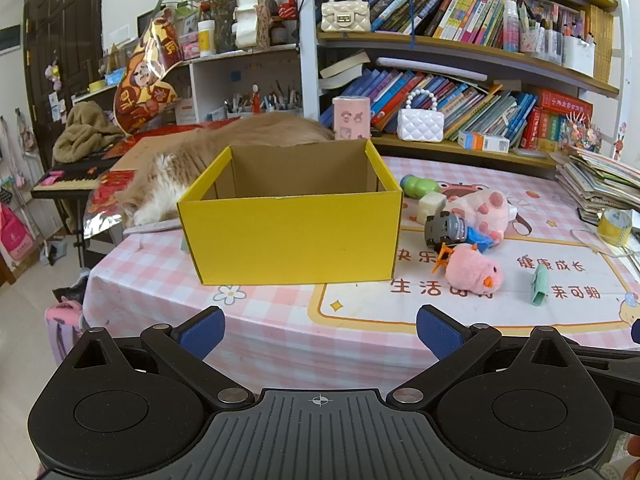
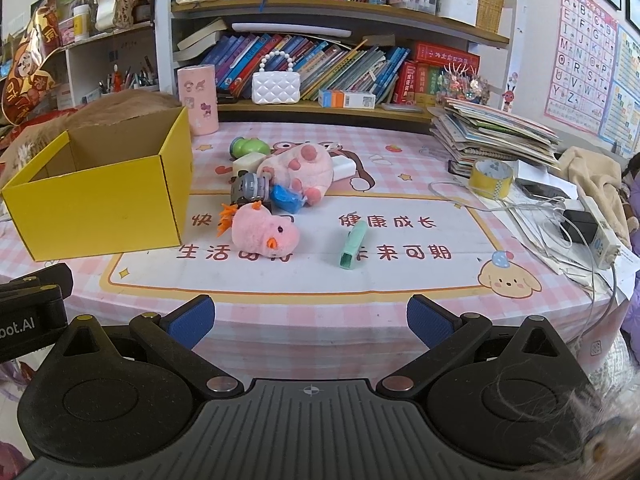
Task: Organize objects
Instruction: 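Grasp the mint-green stick with the right tool while the left tool grasps the pink plush chick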
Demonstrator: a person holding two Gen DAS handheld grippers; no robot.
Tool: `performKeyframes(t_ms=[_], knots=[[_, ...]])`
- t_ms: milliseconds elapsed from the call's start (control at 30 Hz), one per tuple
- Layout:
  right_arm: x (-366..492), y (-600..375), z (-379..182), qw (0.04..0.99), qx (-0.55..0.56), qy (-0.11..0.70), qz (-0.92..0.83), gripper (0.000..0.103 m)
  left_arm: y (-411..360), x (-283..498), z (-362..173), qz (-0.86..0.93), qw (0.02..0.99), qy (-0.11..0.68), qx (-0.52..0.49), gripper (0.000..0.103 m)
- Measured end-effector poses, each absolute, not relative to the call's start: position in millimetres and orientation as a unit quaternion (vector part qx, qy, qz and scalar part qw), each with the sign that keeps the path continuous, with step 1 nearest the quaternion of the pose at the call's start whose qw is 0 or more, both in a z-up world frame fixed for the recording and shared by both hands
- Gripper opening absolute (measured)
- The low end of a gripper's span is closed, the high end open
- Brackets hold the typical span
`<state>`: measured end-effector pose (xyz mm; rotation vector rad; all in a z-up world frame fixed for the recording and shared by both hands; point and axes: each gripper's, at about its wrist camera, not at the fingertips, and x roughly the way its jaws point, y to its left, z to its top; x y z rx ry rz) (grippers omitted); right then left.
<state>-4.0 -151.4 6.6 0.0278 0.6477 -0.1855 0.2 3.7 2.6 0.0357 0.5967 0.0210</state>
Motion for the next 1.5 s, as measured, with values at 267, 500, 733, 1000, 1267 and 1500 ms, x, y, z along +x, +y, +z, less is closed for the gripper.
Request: performKeyframes(t_ms=[267, 500, 733, 1000, 1267, 1500], knots=[[-2.9, -158.5, 7.9, 0.940, 0.018, 0.330, -0.087, 0.103, 1.1, 2.0, 1.5, 0.010, 0.954, 0.300, 0.013, 0.103], [4.9, -165.5, 8.9, 0.940, 0.016, 0.331, -0.085, 0.103, -8.6, 10.3, 0.3, 0.015, 0.952, 0.305, 0.018, 0.103], [27.0, -181.1, 5.5, 0.937, 0.020, 0.342, -0.073, 0.103, -23.5, 26.5, -1.0, 0.023, 0.949, 0.313, 0.022, 0.103], [66.5, -206.3, -2.3, 0.930, 0.020, 0.362, -0.058, 0.103, -45.9, 58.1, -6.6, 0.039, 0.942, 0.332, 0.011, 0.103], [101.4, -235.1, -9.7, 0.929, 0.005, 0.366, -0.052, 0.102, -74.5, 88.9, -16.7, 0.040, 0.934, 0.354, 0.000, 0.103], [139.0, -262.5, -21.6, 0.921, 0.017, 0.384, -0.057, 0.083, -93.9, 109.9, -23.8, 0.044, 0.925, 0.378, -0.006, 0.103]])
